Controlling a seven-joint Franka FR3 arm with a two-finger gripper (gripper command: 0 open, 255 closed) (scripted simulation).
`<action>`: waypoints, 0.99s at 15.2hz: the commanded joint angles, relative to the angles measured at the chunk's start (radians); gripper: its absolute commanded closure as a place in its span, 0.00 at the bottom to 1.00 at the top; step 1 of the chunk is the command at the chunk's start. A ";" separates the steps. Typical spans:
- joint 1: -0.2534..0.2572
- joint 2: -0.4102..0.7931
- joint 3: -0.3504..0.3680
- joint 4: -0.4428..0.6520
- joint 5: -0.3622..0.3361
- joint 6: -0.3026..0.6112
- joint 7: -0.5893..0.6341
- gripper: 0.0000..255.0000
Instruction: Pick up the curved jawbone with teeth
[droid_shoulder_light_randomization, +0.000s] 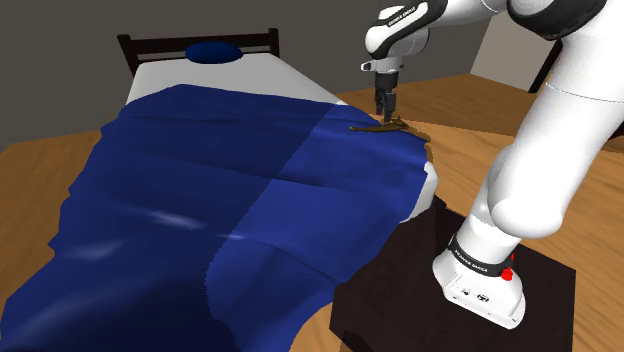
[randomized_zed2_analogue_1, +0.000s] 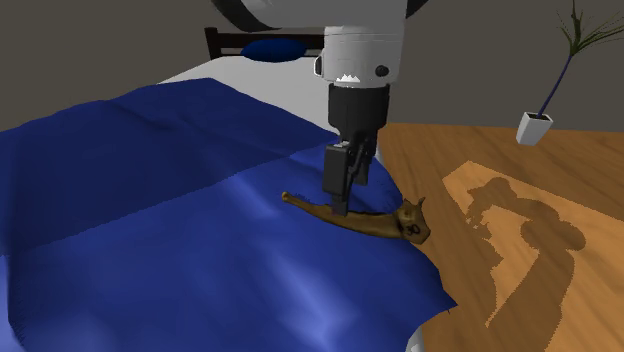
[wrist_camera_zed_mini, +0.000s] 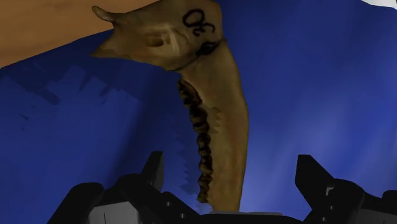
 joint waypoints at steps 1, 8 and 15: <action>-0.002 0.021 -0.002 -0.007 0.011 0.023 -0.018 0.00; -0.006 0.053 -0.004 -0.041 0.031 0.083 -0.033 1.00; -0.006 0.052 -0.003 -0.042 0.030 0.083 -0.032 1.00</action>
